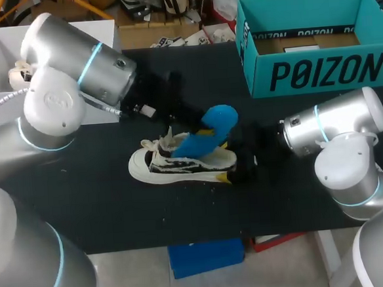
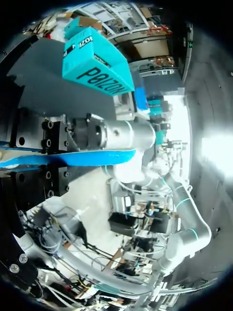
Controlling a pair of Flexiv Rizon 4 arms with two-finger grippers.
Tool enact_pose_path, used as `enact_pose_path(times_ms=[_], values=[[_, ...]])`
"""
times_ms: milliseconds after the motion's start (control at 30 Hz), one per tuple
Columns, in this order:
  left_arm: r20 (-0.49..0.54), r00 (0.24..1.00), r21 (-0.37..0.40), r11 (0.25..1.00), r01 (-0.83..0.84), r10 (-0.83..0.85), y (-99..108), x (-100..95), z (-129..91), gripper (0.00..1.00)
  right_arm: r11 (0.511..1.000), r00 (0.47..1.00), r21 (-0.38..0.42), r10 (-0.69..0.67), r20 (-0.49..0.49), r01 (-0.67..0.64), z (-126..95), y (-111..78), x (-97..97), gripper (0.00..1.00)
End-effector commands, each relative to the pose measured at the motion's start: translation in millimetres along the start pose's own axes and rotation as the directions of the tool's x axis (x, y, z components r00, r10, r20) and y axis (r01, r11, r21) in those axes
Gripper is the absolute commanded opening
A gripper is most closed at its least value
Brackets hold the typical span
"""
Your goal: Take the shoe out of the shoebox, open the shoe tongue, remove and reinsert the insole, then place the shoe into the shoebox
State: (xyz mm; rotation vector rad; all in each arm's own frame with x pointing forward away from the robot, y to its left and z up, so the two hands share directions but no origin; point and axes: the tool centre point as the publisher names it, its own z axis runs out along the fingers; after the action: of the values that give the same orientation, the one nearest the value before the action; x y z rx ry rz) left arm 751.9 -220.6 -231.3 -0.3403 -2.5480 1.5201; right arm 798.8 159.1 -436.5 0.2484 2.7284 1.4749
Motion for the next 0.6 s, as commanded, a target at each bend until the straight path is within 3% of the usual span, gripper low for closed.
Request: enact_pose_path(times_ms=[33, 167, 600], values=[[-0.012, 1.000, 0.095, 0.995, 0.007, -0.006, -25.6, 0.4, -14.1, 0.00, 1.000, 1.000, 0.002, 0.001, 0.000, -0.001, -0.1, -0.1, -0.3, 0.00], [-0.047, 0.999, 0.182, 0.983, 0.023, -0.015, -51.9, -3.5, -24.5, 0.00, 1.000, 1.000, 0.002, 0.001, 0.000, -0.001, -0.1, -0.1, -0.3, 0.00], [-0.047, 0.999, 0.182, 0.983, 0.023, -0.015, -51.9, -3.5, -24.5, 0.00, 1.000, 1.000, 0.002, 0.001, 0.000, -0.001, -0.1, -0.1, -0.3, 0.00]])
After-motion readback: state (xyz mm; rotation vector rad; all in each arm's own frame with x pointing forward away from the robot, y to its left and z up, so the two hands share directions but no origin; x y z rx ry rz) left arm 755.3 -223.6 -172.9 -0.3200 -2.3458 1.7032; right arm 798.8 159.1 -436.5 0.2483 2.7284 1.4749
